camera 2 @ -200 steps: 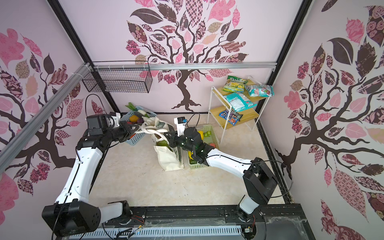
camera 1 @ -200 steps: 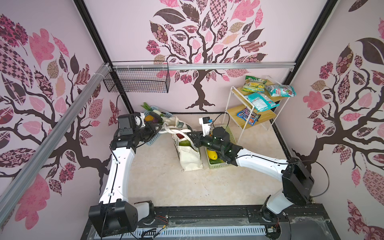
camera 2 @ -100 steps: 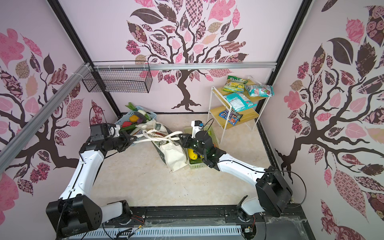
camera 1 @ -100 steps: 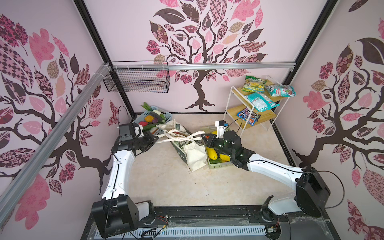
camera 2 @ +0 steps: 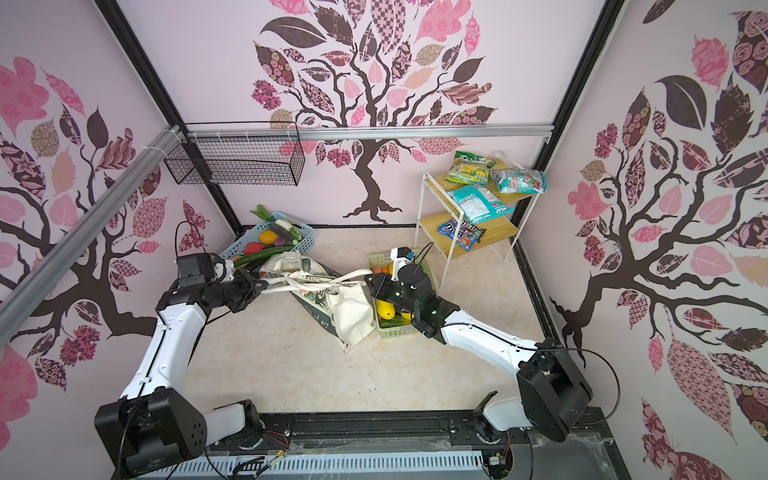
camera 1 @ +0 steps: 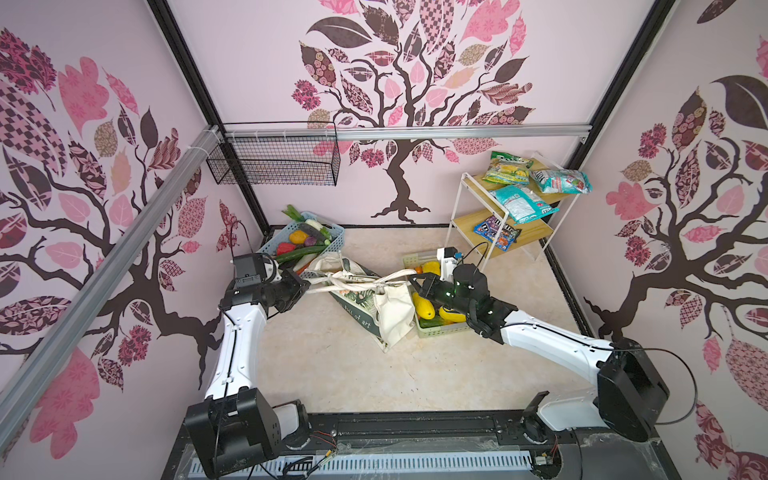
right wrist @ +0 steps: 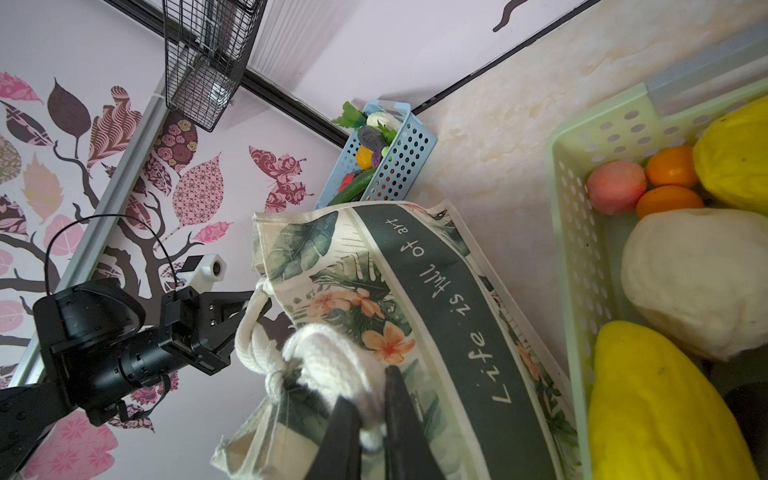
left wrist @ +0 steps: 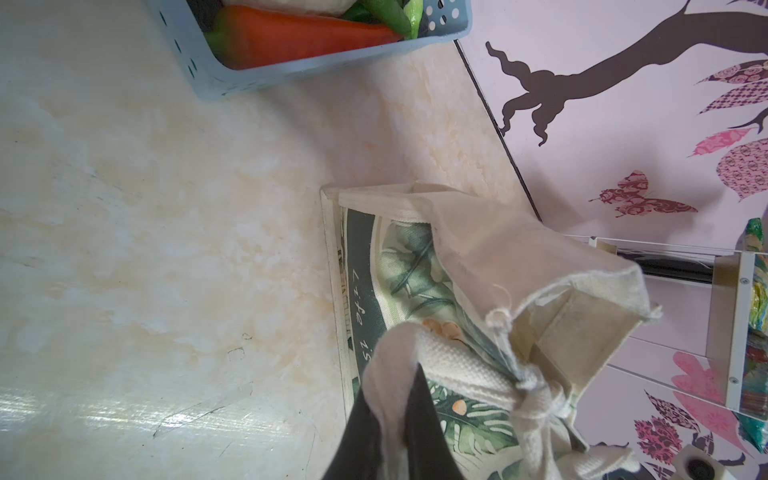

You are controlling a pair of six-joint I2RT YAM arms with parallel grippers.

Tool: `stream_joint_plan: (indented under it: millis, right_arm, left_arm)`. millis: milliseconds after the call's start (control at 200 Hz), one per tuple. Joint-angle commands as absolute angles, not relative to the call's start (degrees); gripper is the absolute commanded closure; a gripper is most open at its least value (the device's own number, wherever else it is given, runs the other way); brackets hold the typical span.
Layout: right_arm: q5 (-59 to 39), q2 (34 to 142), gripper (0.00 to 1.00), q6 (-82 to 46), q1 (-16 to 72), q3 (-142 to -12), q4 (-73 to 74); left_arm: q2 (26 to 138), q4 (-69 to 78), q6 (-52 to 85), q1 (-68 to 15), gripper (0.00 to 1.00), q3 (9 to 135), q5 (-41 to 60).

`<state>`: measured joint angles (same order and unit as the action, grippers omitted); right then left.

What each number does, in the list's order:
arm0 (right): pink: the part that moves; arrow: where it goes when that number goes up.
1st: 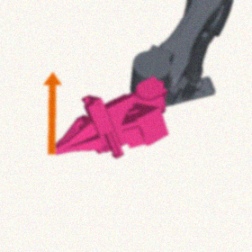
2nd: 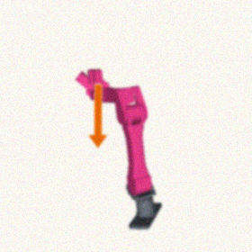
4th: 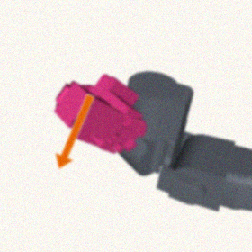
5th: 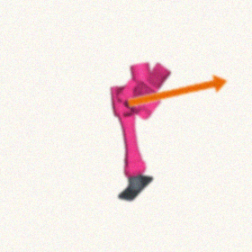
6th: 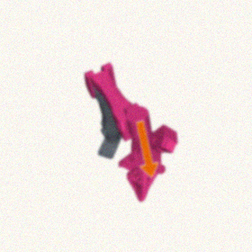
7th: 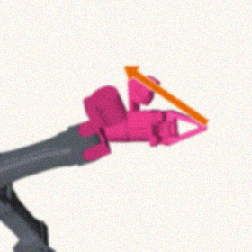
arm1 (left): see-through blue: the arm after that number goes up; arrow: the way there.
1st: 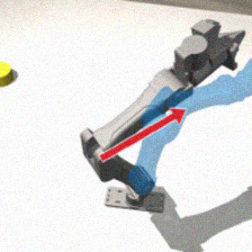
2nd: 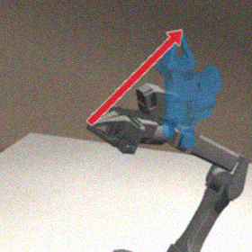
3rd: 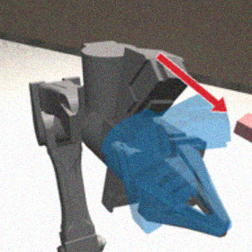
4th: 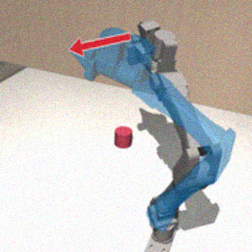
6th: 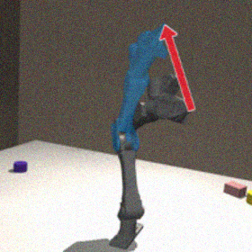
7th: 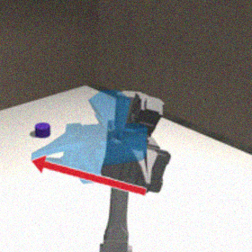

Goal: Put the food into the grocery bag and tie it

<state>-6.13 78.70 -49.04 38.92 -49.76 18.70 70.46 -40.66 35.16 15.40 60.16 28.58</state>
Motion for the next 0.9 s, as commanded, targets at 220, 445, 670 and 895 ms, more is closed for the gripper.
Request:
stream_joint_plan:
  millis: [220, 445, 670, 895]
  right_arm:
    - [7.87, 77.66, 1.00, -45.34, 25.29, -50.10, 14.04]
    - [-3.22, 78.62, 1.00, -39.17, 26.69, -55.88, 12.55]
    - [-10.43, 78.68, 0.90, -33.02, 26.89, -62.31, 7.96]
    - [-14.94, 78.84, 0.72, -31.57, 26.83, -64.88, 5.45]
  left_arm:
    - [73.72, -37.15, 32.78, 21.24, 1.00, 59.29, 4.12]
    - [72.43, -37.75, 31.46, 13.44, 1.00, 61.58, 4.09]
    - [69.75, -39.57, 32.74, 12.92, 0.85, 66.26, 10.57]
    - [68.58, -40.53, 33.77, 12.94, 0.53, 69.56, 17.86]
